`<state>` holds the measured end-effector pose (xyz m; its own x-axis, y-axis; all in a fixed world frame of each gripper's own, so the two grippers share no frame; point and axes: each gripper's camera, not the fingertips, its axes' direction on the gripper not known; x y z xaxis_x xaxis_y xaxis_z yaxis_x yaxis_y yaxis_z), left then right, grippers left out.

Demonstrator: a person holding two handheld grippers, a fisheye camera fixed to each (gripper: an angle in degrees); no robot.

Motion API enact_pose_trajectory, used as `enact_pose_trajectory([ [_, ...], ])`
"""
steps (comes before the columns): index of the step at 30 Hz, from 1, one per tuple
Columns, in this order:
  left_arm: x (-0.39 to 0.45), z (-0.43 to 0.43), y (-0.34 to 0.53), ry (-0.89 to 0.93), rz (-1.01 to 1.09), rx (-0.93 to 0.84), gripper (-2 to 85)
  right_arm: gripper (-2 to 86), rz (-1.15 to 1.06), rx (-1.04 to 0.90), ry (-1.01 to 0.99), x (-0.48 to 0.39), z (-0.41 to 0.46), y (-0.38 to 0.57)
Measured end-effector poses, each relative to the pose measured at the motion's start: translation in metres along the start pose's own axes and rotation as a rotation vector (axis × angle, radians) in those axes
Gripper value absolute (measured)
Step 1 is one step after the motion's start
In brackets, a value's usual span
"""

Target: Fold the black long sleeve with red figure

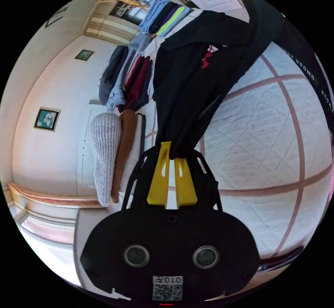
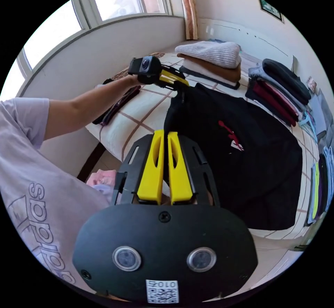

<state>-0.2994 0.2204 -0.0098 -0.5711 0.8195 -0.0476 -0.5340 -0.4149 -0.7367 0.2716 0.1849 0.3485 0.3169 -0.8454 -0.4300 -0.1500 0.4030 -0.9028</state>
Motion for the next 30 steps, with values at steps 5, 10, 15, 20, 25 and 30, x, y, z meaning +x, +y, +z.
enact_pose_trajectory([
  [5,-0.029,-0.003,0.002,0.026,0.030,0.004,-0.6,3.3,-0.127,0.021,0.052,-0.028,-0.014,-0.005],
  [10,-0.039,-0.020,0.016,0.022,0.080,-0.090,-0.6,3.4,-0.191,0.030,-0.071,-0.022,-0.027,-0.012],
  [15,-0.036,-0.048,0.017,0.051,0.165,-0.195,-0.7,3.4,-0.281,0.049,-0.252,-0.025,-0.043,-0.016],
  [20,-0.063,-0.055,-0.011,0.072,0.160,-0.201,-0.7,3.4,-0.269,0.117,-0.361,0.013,-0.057,-0.006],
  [25,-0.109,0.000,-0.123,0.044,0.318,-0.218,-0.7,3.5,0.046,0.252,-0.439,0.128,-0.086,0.029],
  [30,-0.178,0.042,-0.287,0.034,0.443,-0.078,-0.6,3.5,0.330,0.380,-0.265,0.245,-0.137,0.095],
])
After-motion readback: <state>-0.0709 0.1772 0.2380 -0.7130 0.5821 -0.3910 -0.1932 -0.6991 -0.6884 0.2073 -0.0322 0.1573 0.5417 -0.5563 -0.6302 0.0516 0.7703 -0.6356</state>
